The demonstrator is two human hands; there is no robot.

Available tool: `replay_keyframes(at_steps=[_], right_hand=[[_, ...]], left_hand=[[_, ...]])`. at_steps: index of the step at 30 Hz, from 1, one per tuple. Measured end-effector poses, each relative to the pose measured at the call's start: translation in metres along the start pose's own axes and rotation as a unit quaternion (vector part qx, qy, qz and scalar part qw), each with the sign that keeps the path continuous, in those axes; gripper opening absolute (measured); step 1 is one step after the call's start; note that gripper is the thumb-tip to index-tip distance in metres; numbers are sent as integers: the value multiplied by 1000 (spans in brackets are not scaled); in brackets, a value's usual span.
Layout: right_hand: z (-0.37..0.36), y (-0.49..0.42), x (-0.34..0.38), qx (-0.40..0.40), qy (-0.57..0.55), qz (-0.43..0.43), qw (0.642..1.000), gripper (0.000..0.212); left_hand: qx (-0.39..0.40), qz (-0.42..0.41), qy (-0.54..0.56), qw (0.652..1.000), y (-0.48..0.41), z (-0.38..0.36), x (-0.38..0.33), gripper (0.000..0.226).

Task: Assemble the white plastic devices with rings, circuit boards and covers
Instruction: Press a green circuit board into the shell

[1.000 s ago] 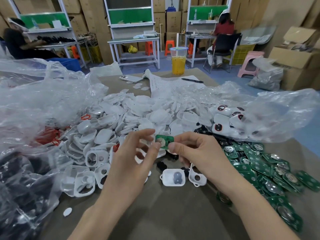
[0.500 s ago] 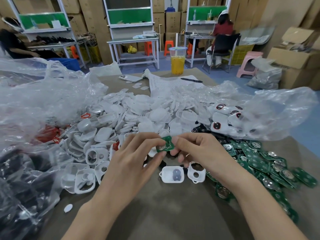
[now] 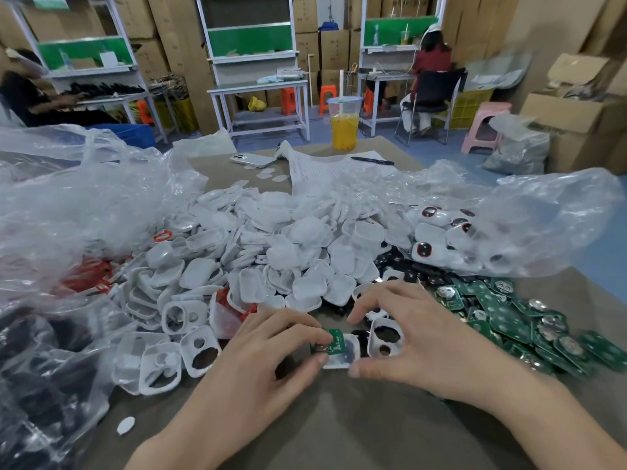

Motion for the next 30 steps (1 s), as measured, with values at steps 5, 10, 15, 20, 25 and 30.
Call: replay_keyframes(at_steps=[5, 10, 15, 20, 25, 30], right_hand=[[-4, -2, -1, 11, 35, 35, 999, 47], [-6, -5, -1, 9, 44, 53, 998, 42], [-7, -5, 0, 8, 42, 58, 997, 42], [-8, -6, -1, 8, 45, 61, 997, 43], [-8, -6, -1, 1, 45, 62, 997, 43], [-8, -6, -1, -1, 50, 69, 996, 42]], left_hand=[[0, -24, -12, 1000, -5, -5, -1, 20], [21, -30, -16, 999, -7, -9, -1, 20], [25, -23, -14, 999, -6, -9, -1, 19], [29, -14, -3, 999, -5, -8, -1, 18], [31, -11, 1, 999, -5, -8, -2, 18], [38, -12, -2, 999, -6, -9, -1, 18]])
Point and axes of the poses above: each hand's wrist, its own y-axis away from the middle knuckle, its own z-axis out of the back of the hand, x = y × z, the point moved 1 cm from there along -y, towards the middle knuckle, and after that the axes turned 1 degree about -z, right-handed, at the moved point
